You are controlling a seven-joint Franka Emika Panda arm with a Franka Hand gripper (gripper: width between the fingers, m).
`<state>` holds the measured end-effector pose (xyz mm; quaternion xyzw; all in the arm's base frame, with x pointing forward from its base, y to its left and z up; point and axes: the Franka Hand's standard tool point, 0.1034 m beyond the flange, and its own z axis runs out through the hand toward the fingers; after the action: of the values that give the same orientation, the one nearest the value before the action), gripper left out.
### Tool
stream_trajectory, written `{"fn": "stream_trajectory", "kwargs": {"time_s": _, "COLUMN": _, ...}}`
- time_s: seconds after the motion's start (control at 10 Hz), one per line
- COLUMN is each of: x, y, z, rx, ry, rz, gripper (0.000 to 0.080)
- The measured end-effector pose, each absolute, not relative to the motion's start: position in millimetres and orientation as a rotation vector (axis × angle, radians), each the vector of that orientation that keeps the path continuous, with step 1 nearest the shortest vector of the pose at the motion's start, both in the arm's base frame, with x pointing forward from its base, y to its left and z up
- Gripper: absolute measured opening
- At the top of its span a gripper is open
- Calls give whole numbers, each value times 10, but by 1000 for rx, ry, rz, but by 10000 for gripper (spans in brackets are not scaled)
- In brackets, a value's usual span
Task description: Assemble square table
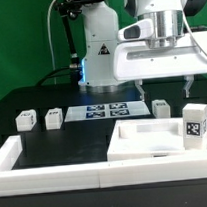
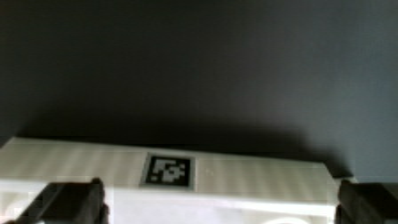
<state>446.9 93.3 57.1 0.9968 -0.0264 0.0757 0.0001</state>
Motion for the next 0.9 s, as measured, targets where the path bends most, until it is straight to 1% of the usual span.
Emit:
{"fn": "stream_trajectory", "kwargs": {"time_s": 0.2, "x": 4371, "y": 926, "z": 538, "rx": 3128, "ry": -75, "rz": 224, "gripper": 649}}
{"fn": "stream_trajectory", "kwargs": {"time_s": 0.9, "x": 4379, "y": 920, "z": 532, "rx": 3127, "ry": -41, "rz": 223, "gripper": 649}}
